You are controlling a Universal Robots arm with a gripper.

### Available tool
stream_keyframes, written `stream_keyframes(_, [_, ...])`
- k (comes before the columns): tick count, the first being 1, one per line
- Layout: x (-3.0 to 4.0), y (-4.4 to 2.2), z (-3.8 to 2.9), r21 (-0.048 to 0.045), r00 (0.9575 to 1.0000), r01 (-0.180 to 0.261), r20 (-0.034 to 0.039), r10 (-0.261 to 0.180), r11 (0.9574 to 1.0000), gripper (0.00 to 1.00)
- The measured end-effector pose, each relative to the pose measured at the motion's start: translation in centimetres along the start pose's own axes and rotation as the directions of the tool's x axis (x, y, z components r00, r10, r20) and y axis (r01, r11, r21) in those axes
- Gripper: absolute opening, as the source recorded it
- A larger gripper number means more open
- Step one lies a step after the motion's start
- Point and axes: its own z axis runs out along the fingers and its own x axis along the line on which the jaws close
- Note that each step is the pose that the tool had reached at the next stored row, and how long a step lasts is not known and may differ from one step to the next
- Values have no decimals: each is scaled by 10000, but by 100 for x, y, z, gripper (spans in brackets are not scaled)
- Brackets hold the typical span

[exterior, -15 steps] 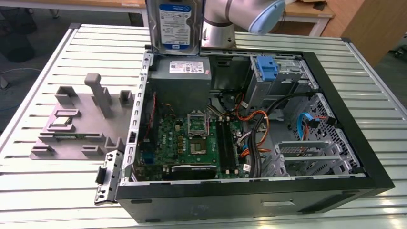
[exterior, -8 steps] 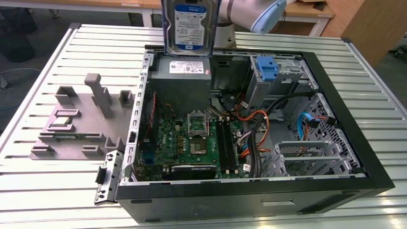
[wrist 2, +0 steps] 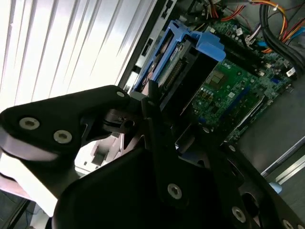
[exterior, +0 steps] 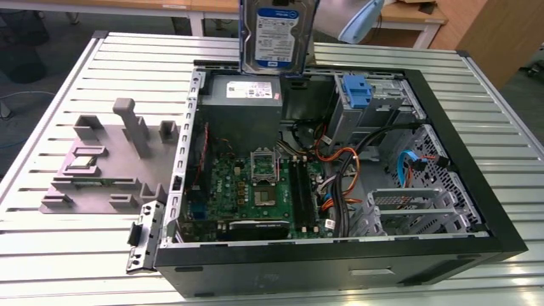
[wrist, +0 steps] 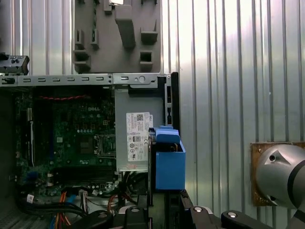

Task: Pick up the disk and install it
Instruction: 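Pick up the disk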

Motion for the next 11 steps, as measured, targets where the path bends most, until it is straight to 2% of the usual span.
stream_keyframes(6, [-7, -230, 0, 0, 10000, 1, 0, -1, 10000, 35])
stream_keyframes(11, [1, -336, 2, 0, 10000, 1, 1, -1, 10000, 35])
